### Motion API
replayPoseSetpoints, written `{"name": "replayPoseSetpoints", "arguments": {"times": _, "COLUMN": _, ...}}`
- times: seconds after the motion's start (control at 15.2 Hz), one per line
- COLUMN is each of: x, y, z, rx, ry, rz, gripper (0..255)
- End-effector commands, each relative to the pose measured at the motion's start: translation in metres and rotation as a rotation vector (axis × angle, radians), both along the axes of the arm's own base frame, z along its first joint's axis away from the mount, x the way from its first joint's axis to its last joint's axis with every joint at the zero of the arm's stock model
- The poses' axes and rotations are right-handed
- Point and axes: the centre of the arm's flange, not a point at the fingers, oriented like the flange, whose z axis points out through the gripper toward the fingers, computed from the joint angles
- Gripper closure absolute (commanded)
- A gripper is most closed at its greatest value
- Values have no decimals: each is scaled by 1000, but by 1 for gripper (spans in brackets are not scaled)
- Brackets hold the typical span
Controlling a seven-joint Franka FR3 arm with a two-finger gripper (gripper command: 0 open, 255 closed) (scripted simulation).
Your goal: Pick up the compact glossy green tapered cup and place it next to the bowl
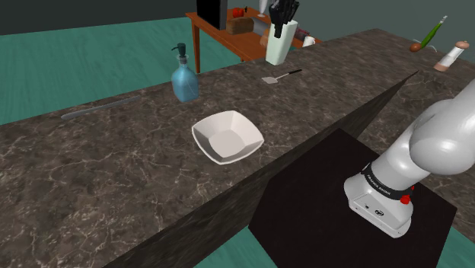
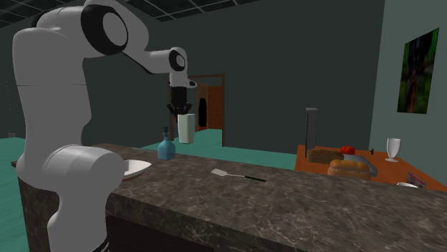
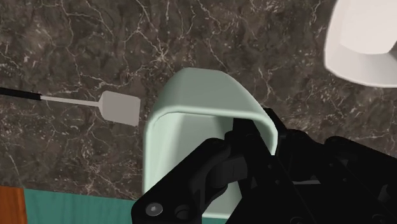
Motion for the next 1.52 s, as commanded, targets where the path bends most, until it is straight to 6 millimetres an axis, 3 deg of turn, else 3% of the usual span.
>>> {"name": "replayPoseSetpoints", "arguments": {"times": 0.0, "x": -2, "y": 25, "z": -2, "rx": 0, "ry": -1, "rz": -2, "gripper": 255}}
{"name": "replayPoseSetpoints", "arguments": {"times": 1.45, "x": -16, "y": 313, "z": -37, "rx": 0, "ry": -1, "rz": -2, "gripper": 255}}
